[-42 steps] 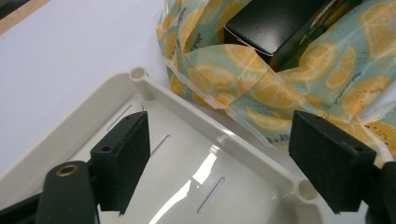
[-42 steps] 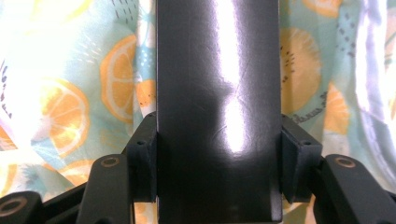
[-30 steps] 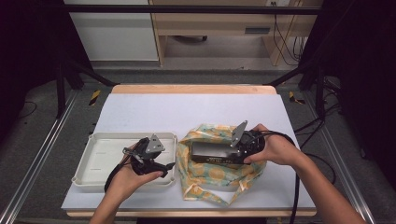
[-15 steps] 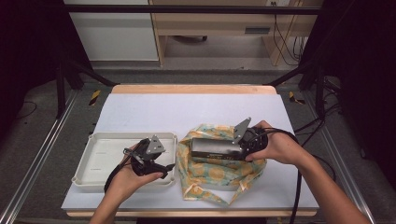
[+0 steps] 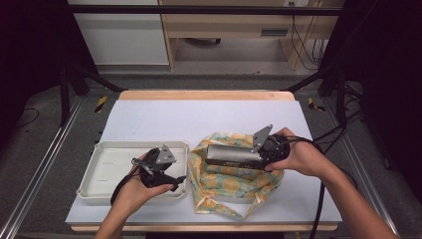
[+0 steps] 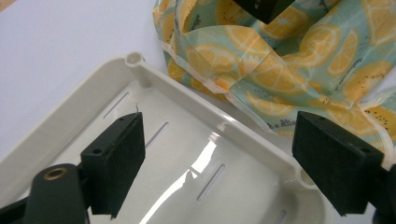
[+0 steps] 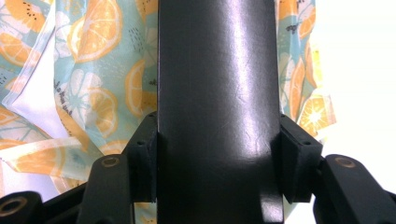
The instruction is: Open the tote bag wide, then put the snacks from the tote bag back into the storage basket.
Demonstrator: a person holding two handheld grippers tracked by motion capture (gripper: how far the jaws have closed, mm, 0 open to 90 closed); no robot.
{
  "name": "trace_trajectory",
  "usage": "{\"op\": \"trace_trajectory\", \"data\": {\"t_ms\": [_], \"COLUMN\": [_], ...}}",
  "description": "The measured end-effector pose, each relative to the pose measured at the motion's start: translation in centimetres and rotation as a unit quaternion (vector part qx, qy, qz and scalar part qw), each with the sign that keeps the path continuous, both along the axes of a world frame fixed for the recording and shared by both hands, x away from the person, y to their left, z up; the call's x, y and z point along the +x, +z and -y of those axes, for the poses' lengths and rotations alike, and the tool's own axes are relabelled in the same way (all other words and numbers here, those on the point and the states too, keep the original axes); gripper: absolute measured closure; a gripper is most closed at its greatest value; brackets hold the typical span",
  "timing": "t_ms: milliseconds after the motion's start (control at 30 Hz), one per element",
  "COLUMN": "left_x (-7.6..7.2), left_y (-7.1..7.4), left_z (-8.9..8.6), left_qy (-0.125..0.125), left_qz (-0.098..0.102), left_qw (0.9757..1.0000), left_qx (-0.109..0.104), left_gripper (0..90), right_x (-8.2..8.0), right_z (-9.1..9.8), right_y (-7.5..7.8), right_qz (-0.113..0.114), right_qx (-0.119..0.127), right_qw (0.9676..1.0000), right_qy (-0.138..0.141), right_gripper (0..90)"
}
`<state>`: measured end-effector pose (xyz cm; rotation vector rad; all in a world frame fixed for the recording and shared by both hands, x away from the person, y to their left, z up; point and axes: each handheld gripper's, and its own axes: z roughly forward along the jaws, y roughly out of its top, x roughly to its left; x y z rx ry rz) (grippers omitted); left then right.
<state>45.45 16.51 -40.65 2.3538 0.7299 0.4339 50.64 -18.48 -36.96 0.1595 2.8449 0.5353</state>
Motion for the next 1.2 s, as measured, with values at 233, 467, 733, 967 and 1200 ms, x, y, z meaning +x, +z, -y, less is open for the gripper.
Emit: {"op": "trace_trajectory", "data": {"t_ms": [233, 467, 733, 967, 1200], "left_x": [0.0, 0.9, 1.7, 2.3, 2.5], "left_y": [0.0, 1.4, 4.6, 6.8, 8.5], "left_z": [0.4, 1.7, 3.6, 5.2, 6.5], "left_qy": [-0.013, -0.039, -0.079, -0.129, -0.175], "left_qz": [-0.004, 0.004, 0.029, 0.022, 0.011], "left_qw": [0.9998, 0.9983, 0.9905, 0.9787, 0.9657], "left_qx": [0.015, 0.043, 0.109, 0.159, 0.192], "left_gripper": [13.0, 10.6, 8.9, 7.7, 7.1], "right_x": [-0.5, -0.8, -0.9, -1.1, -0.7], "right_z": [0.4, 1.0, 1.5, 1.4, 1.0], "right_y": [0.6, 1.4, 2.3, 2.8, 3.9], "right_qz": [0.002, 0.009, 0.012, 0.006, 0.001], "right_qx": [0.005, 0.013, 0.017, 0.024, 0.021], "right_qw": [1.0, 0.9999, 0.9998, 0.9997, 0.9998], "right_qy": [-0.005, -0.001, -0.002, -0.001, 0.007], "right_gripper": [43.5, 43.5, 43.5, 43.5, 43.5]}}
